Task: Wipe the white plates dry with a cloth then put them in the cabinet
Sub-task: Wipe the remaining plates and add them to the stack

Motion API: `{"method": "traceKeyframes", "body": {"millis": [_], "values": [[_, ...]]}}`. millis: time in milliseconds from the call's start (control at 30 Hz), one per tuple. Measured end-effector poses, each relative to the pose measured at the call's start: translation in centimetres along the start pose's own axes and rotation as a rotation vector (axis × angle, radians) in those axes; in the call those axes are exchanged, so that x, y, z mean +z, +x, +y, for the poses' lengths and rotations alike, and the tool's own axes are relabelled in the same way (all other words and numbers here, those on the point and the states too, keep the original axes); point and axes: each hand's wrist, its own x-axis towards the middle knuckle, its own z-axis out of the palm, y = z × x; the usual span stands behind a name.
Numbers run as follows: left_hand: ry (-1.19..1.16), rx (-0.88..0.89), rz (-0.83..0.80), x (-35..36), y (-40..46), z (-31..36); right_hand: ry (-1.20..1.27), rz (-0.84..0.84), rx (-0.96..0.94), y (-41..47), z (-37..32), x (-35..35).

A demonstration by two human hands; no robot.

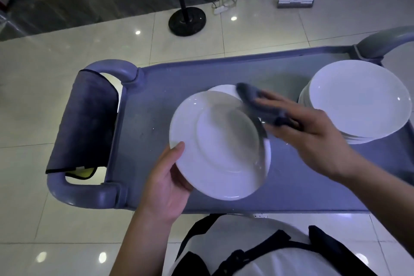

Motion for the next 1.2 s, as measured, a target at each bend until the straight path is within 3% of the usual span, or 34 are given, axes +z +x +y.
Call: {"method": "traceKeyframes", "body": {"millis": [67, 133, 267, 500, 567, 667, 767, 900, 1000, 1133, 1200], "values": [[0.000, -0.070, -0.030, 0.6, 0.0, -0.2, -0.299, -0.215, -0.161, 1.1, -1.0, 1.1], [0.015, -0.111, -0.060, 1.1, 0.2, 0.0, -0.440, -0.278, -0.187, 2.0, -0.6, 2.3], [0.068, -0.084, -0.033, 1.3, 0.9, 0.3, -0.238, -0.297, -0.069, 3.3, 1.9, 2.8], [0.103, 0.092, -0.006, 2.7, 1.9, 0.6, 0.254, 0.145, 0.349, 0.7, 3.7, 6.4], [0.103, 0.136, 0.019, 3.4, 2.3, 0.1, 0.305, 0.244, 0.393, -0.7, 3.1, 8.0], [0.091, 0.140, 0.063, 4.4, 3.0, -0.9, 0.349, 0.248, 0.359, -2.4, 2.0, 9.0], [0.025, 0.106, 0.080, 5.2, 3.3, -1.7, 0.147, 0.297, 0.289, -3.4, 1.3, 8.7], [-0.058, 0.008, 0.079, 6.5, 3.5, -2.3, -0.499, 0.385, 0.140, -3.8, 1.7, 8.4], [-0.078, -0.041, 0.054, 7.1, 3.7, -2.5, -0.830, 0.480, 0.007, -3.4, 2.7, 7.6], [-0.029, -0.059, 0.025, 7.6, 3.8, -2.5, -0.920, 0.503, -0.006, -2.8, 1.9, 7.6], [0.023, -0.043, -0.010, 8.0, 3.8, -2.6, -0.809, 0.501, 0.127, -2.8, 1.1, 7.4]]}}
